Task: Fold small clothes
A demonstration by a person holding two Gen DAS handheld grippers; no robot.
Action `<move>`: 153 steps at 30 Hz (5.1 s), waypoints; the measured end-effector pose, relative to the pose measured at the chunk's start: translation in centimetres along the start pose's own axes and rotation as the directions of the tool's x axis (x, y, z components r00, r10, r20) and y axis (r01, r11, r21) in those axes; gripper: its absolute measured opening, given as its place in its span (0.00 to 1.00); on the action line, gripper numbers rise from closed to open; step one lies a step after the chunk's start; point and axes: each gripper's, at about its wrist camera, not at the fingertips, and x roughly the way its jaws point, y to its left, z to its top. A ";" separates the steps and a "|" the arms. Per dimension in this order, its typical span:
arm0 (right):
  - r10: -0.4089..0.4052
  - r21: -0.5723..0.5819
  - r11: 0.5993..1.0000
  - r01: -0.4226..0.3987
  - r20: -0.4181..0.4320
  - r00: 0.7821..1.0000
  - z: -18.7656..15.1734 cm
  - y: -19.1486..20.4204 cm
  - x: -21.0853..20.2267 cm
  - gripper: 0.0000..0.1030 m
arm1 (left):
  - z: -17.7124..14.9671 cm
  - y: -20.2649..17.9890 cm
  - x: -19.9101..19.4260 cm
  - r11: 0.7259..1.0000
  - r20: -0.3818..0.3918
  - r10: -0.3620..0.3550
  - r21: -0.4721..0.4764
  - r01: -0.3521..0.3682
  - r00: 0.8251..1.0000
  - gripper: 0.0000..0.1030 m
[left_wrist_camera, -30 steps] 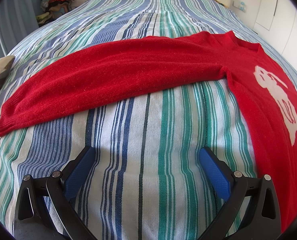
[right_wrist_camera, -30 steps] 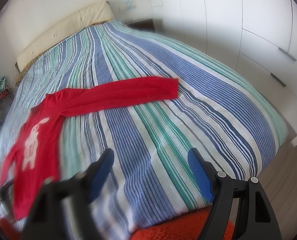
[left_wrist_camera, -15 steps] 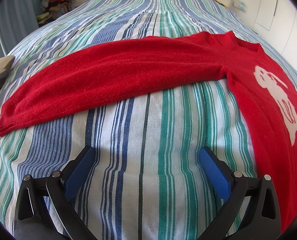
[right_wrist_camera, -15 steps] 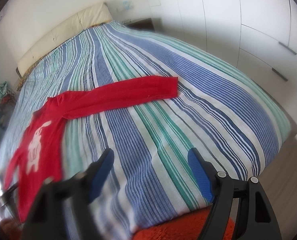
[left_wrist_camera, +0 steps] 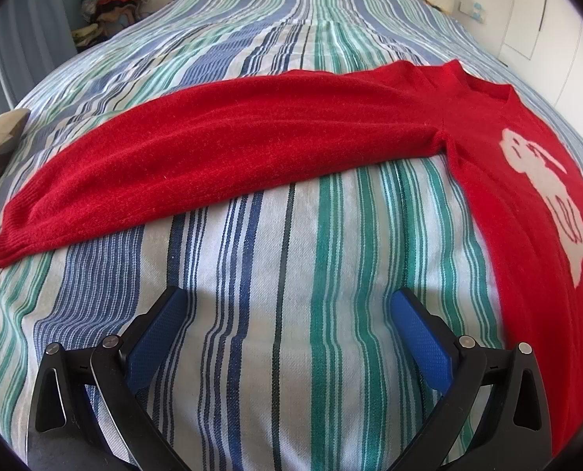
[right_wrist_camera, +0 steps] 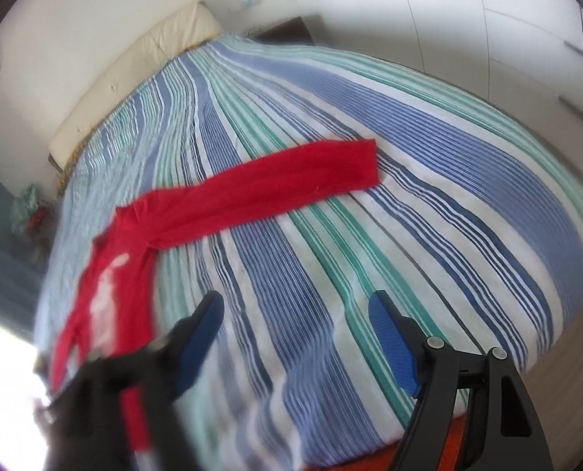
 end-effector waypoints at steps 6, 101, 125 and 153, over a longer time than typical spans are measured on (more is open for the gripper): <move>0.243 0.322 0.918 -0.233 0.008 0.970 3.3 -2.8 7.2 0.76 | 0.4 0.7 -1.6 0.996 -0.096 -0.038 -0.089 0.030 0.995 0.99; 0.294 -0.419 0.818 -0.394 -0.286 0.912 -14.2 18.9 8.1 0.79 | 14.9 -19.0 -4.3 0.869 0.022 -0.492 -0.044 0.492 0.870 0.76; 0.257 -0.349 0.867 -0.355 -0.298 0.919 -13.5 17.6 10.2 0.79 | 8.9 -9.8 3.0 1.000 -0.121 -0.006 -0.018 0.004 0.993 0.67; -0.059 -0.523 0.751 -0.402 -0.660 0.749 -15.1 16.9 5.2 0.78 | -9.0 -8.4 -9.8 0.851 -0.264 -0.520 -0.078 0.519 0.812 0.58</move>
